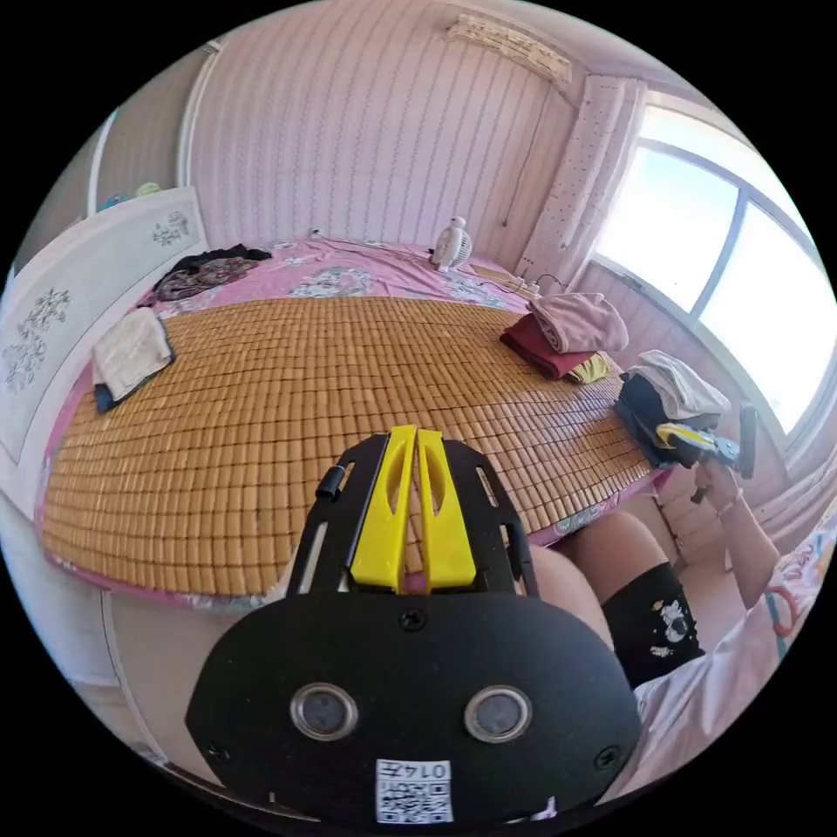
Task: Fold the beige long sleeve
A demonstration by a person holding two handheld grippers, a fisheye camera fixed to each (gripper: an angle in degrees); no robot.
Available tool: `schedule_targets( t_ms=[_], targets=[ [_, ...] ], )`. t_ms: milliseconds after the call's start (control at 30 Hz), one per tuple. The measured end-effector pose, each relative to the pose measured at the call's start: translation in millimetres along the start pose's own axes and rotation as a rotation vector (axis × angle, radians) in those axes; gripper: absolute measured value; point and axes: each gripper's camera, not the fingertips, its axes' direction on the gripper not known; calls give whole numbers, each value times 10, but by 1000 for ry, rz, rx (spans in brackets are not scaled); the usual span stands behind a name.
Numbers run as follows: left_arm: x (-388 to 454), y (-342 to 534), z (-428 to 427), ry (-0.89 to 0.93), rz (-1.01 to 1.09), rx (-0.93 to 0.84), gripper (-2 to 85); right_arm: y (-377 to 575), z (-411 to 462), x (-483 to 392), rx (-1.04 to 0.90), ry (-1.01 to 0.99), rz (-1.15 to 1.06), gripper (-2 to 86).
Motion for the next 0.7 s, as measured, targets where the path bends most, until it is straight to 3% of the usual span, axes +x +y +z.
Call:
schedule_targets(
  t_ms=[133,433,700],
  targets=[
    [-438,1026,-883,-238,-118,-56,-10,758,-201,-679,5,-197,126,57],
    [-843,2681,-2115,-210,-416,206,-6,587,-220,-1632,13,-401,20,51],
    [-1075,3433,-2117,-226,-509,248,40,91,281,-2439,-113,-461,-205,64]
  ],
)
